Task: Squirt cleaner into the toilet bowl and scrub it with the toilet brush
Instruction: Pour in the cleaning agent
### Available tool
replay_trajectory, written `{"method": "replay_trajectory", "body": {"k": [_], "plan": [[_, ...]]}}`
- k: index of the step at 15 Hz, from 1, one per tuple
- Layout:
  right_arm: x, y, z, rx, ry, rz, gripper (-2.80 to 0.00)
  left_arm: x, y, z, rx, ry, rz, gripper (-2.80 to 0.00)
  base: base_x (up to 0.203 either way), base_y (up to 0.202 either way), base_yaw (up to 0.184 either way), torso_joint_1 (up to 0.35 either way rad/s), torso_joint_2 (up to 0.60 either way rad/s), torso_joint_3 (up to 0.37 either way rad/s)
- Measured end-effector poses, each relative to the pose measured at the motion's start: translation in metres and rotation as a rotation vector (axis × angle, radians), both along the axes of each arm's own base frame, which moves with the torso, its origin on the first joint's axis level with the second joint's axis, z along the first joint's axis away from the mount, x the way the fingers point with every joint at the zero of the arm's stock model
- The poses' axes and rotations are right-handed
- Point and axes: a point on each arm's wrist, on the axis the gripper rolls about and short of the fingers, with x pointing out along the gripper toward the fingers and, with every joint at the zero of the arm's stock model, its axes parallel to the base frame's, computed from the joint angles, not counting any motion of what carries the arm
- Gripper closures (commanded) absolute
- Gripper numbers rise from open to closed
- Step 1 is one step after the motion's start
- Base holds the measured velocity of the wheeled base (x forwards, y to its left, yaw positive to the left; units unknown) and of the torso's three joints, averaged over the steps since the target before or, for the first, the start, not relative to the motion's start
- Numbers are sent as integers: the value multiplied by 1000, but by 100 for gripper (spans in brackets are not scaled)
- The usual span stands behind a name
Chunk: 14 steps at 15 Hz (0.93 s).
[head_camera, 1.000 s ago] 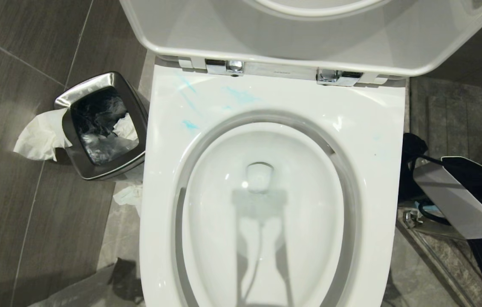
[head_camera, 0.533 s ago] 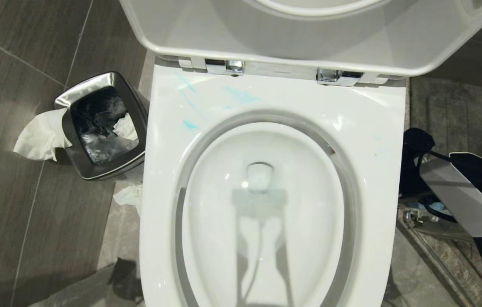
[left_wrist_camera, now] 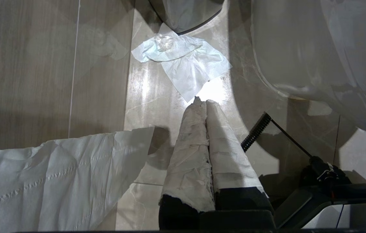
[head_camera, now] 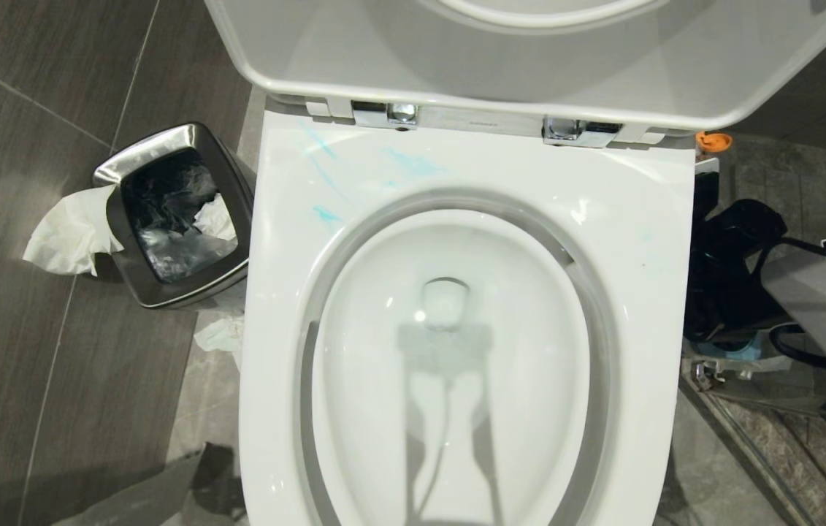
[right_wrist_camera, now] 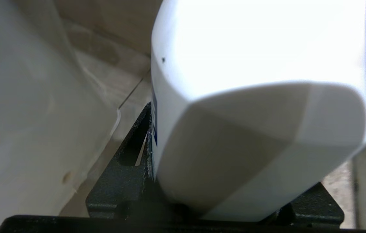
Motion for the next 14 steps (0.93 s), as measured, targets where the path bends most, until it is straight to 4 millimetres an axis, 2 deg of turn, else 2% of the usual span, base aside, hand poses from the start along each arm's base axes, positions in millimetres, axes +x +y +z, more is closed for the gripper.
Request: {"method": "replay_trajectory", "body": {"k": [7,14], "plan": [[-55,-5,41,11,21,-7,0,0,0,0,0,0,0,0,0,0,0,0,0,0],[-129,-7,88,21,-19,-9,0,0,0,0,0,0,0,0,0,0,0,0,0,0]]}}
